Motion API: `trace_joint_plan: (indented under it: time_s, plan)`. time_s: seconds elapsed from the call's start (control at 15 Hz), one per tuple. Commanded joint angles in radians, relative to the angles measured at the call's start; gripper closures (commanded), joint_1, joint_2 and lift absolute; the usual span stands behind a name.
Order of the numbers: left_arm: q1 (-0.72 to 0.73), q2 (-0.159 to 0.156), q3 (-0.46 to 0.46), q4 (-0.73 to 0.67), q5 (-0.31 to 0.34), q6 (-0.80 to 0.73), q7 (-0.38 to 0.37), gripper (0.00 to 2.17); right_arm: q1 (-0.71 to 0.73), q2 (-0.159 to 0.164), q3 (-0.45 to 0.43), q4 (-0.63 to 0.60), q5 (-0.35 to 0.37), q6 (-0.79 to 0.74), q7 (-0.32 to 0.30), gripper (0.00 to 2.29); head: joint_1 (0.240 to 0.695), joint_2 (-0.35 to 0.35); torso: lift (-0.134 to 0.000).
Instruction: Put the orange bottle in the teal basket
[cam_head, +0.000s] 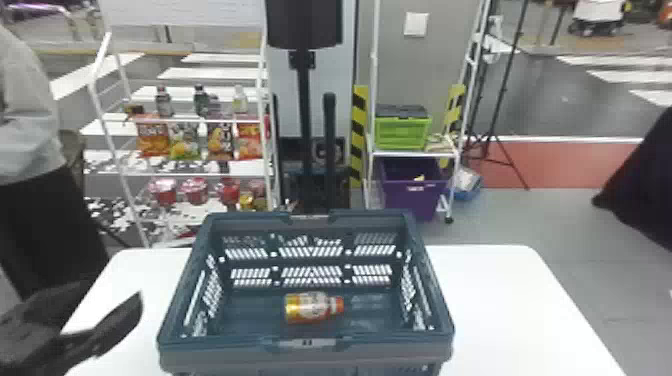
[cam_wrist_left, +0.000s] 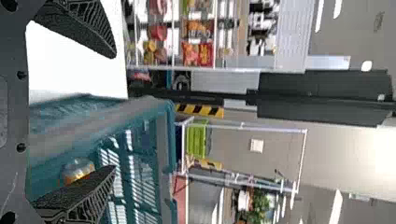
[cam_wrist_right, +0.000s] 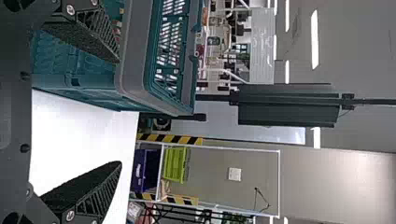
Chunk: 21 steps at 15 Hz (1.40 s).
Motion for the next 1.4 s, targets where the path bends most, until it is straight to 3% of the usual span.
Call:
trace_joint_plan:
  time_s: [0.0,0.13,0.33,0.6,0.8,1.33]
  plan:
    - [0.195,-0.003,0.000,-0.012,0.022,-0.304,0.069,0.04,-0.002,0.001,0.009,0.000,-0.009,0.003,-0.001,0.10,0.499,0.000,0.000]
    - [0.350,-0.003,-0.079,0.013,0.009,-0.525,0.165,0.03,-0.003,0.001,0.030,0.000,-0.010,0.003,-0.004,0.10,0.499,0.000,0.000]
    - [0.526,-0.003,-0.247,0.074,-0.013,-0.777,0.374,0.04,-0.007,0.001,0.079,0.011,-0.012,0.009,-0.043,0.11,0.499,0.000,0.000]
    - [0.592,-0.003,-0.461,0.157,-0.039,-0.921,0.627,0.04,-0.011,-0.005,0.095,0.017,-0.038,0.006,-0.055,0.10,0.499,0.000,0.000]
    - [0.595,-0.003,-0.512,0.152,-0.053,-0.924,0.670,0.04,-0.003,-0.006,0.093,0.015,-0.038,0.000,-0.053,0.11,0.499,0.000,0.000]
    - [0.577,-0.003,-0.521,0.143,-0.042,-0.896,0.696,0.05,0.009,-0.006,0.088,0.011,-0.038,0.000,-0.050,0.11,0.499,0.000,0.000]
